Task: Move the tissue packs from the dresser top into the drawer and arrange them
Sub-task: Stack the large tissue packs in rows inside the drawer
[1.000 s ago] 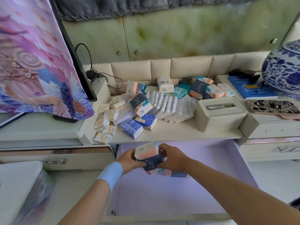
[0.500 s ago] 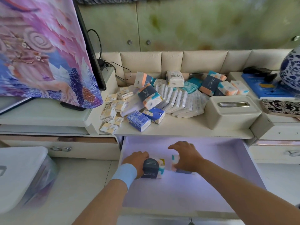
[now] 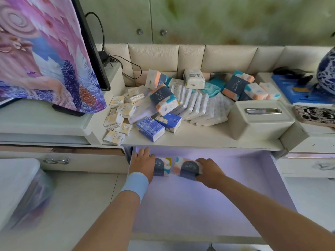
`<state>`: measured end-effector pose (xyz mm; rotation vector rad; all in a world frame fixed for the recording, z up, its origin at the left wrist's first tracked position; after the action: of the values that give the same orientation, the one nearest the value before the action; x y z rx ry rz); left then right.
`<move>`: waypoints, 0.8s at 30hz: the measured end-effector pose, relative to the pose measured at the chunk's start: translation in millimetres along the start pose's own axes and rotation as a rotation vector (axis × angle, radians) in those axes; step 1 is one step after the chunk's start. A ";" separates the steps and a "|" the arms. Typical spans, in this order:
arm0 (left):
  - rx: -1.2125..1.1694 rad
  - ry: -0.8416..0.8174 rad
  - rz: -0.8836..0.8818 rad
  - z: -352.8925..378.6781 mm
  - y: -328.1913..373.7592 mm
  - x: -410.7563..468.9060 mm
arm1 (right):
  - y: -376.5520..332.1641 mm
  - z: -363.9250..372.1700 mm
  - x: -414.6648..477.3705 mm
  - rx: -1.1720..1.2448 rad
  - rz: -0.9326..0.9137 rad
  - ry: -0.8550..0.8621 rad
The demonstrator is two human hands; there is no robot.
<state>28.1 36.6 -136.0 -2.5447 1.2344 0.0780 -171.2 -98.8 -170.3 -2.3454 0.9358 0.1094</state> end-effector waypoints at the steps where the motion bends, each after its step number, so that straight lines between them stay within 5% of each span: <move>1: -0.035 -0.035 -0.036 1.3 -5.5 0.7 | 0.0 1.4 2.3 0.052 0.024 0.023; 5: -0.365 -0.195 -0.169 9.5 -22.2 -0.5 | 1.9 2.8 11.4 0.162 0.092 0.093; 9: -0.379 -0.178 -0.160 6.7 -17.0 -1.3 | -1.7 8.7 21.0 0.376 0.191 0.159; 15: -0.520 -0.390 -0.179 35.2 -3.6 1.5 | 11.8 32.4 18.6 0.768 0.506 0.250; 24: -0.446 -0.398 -0.110 17.2 -9.5 3.9 | -4.4 26.6 21.3 0.720 0.375 0.109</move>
<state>39.3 44.3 -150.7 -2.7579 1.0015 0.8779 -148.7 -94.0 -195.9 -1.5165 1.2153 -0.1824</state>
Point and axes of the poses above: each hand's wrist, its own x-axis towards the middle knuckle, its own z-axis out of the palm, y = z × x, the point moved 9 cm from there along x, towards the middle knuckle, and after that the axes turned 11 degrees about -z, right-handed, at the moved point
